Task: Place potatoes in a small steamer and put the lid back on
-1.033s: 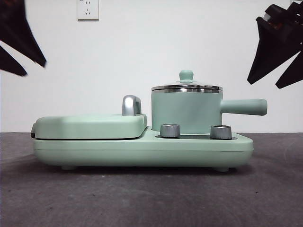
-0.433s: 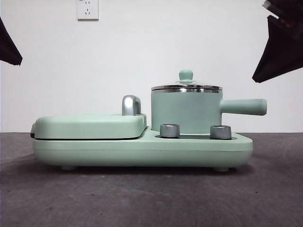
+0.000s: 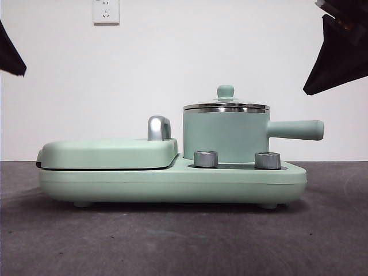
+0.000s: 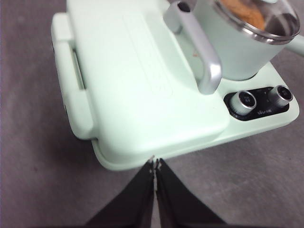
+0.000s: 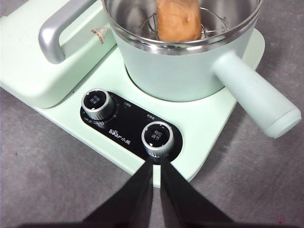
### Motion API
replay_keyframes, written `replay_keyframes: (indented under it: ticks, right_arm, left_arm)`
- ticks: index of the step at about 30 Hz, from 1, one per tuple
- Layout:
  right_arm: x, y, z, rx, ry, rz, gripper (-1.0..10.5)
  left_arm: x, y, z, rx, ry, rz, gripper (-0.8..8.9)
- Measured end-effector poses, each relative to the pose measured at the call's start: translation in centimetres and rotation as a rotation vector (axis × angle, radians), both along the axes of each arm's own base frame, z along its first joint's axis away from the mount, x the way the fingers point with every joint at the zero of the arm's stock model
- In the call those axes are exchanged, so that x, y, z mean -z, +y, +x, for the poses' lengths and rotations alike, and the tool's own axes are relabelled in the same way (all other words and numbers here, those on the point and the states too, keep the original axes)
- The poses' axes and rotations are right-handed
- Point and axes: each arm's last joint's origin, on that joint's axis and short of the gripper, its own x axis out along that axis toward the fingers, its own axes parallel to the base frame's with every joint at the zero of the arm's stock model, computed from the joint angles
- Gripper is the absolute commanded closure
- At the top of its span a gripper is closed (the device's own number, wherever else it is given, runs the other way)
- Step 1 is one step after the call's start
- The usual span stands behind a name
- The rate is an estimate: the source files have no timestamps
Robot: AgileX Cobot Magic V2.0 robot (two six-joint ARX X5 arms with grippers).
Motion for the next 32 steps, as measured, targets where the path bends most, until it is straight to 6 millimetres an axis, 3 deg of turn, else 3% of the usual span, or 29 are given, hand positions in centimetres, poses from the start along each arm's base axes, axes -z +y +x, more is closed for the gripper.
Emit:
replay_keyframes:
  ticks: [4,12,20,25,32]
  right_arm:
    - [0.0,0.0,0.0,0.0,-0.001,0.0,9.2]
    - [-0.1,0.0,0.1,0.0,-0.015,0.005,9.2]
    - [-0.1,0.0,0.1,0.0,-0.016,0.006,9.2]
    - [-0.2,0.0,0.1,0.0,-0.017,0.006,9.2]
    - [-0.3,0.1,0.2,0.0,-0.036,0.013,9.3]
  left_arm:
    - [0.4,1.6,-1.5,-0.091,-0.187,-0.003,8.08]
    - [6.6,5.3,-5.1,-0.505,-0.36,0.093,8.08]
    - [11.5,5.7,-4.7,-0.533,-0.432,0.083,8.08]
    - [11.2,5.4,-4.5,-0.46,-0.507,0.013,8.08]
    - [11.3,5.2,-4.5,-0.415,-0.477,-0.067,8.08]
